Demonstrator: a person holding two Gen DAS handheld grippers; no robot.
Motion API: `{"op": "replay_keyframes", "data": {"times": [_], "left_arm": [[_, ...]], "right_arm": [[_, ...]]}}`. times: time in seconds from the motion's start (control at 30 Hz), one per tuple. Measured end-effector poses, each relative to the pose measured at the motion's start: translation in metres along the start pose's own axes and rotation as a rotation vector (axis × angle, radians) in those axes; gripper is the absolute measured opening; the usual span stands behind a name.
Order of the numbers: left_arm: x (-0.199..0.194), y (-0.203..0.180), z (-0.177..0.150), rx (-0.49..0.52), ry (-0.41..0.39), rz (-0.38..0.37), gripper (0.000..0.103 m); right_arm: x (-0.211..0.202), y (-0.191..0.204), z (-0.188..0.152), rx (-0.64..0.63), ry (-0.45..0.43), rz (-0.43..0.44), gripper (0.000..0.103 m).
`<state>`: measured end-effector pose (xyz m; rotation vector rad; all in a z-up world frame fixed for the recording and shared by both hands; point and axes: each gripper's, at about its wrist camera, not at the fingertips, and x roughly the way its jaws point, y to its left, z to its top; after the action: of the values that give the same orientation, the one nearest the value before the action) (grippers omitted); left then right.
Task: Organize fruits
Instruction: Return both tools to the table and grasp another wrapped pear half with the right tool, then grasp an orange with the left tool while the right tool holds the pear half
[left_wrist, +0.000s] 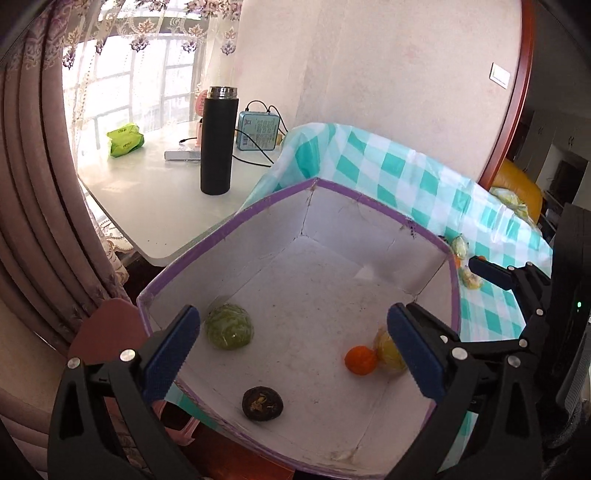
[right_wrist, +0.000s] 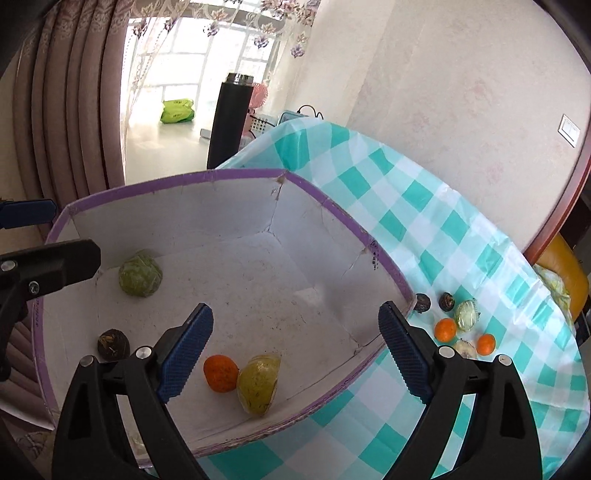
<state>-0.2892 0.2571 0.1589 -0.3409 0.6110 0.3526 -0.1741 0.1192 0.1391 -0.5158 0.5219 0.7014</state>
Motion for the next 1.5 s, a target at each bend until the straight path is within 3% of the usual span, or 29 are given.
{"op": "replay_keyframes", "data": {"times": [0.1,0.23,0.47,0.57,0.67,0.87,1.03,1.2,1.27,1.33,1.5], "left_arm": [[-0.022,-0.032,0.003,0.045,-0.131,-0.038,0.101],[-0.028,-0.093,-0.005,0.170,-0.221,-0.117,0.101],[0.007,-0.212,-0.043,0.403,-0.223,-0.248,0.101],[0.037,-0.252,-0.058,0.459,-0.212,-0.299,0.101],[0.078,-0.276,-0.063,0.461,-0.185,-0.279,0.101],[0.160,-0.283,-0.075,0.397,-0.024,-0.283,0.101],[0.173,-0.283,-0.096,0.456,-0.003,-0.292,0.101],[0.186,-0.284,-0.092,0.448,0.046,-0.306,0.101],[0.192,-0.285,-0.089,0.443,0.061,-0.298,0.101],[0.198,-0.290,-0.085,0.448,0.063,-0.277,0.101],[0.220,-0.308,-0.071,0.453,0.076,-0.240,0.101]], "right_arm": [[-0.021,-0.035,-0.010,0.106,-0.109,-0.052,0.088],[-0.029,-0.099,-0.044,0.288,-0.129,-0.101,0.088],[-0.005,-0.197,-0.139,0.543,0.034,-0.270,0.088],[0.008,-0.228,-0.172,0.619,0.101,-0.342,0.088],[0.023,-0.252,-0.194,0.683,0.163,-0.352,0.088],[0.067,-0.261,-0.184,0.607,0.203,-0.258,0.088],[0.114,-0.269,-0.161,0.580,0.240,-0.191,0.088],[0.154,-0.270,-0.137,0.520,0.271,-0.180,0.088],[0.165,-0.271,-0.132,0.504,0.287,-0.174,0.086],[0.171,-0.274,-0.131,0.510,0.300,-0.167,0.058],[0.151,-0.292,-0.150,0.644,0.248,-0.165,0.056]]}}
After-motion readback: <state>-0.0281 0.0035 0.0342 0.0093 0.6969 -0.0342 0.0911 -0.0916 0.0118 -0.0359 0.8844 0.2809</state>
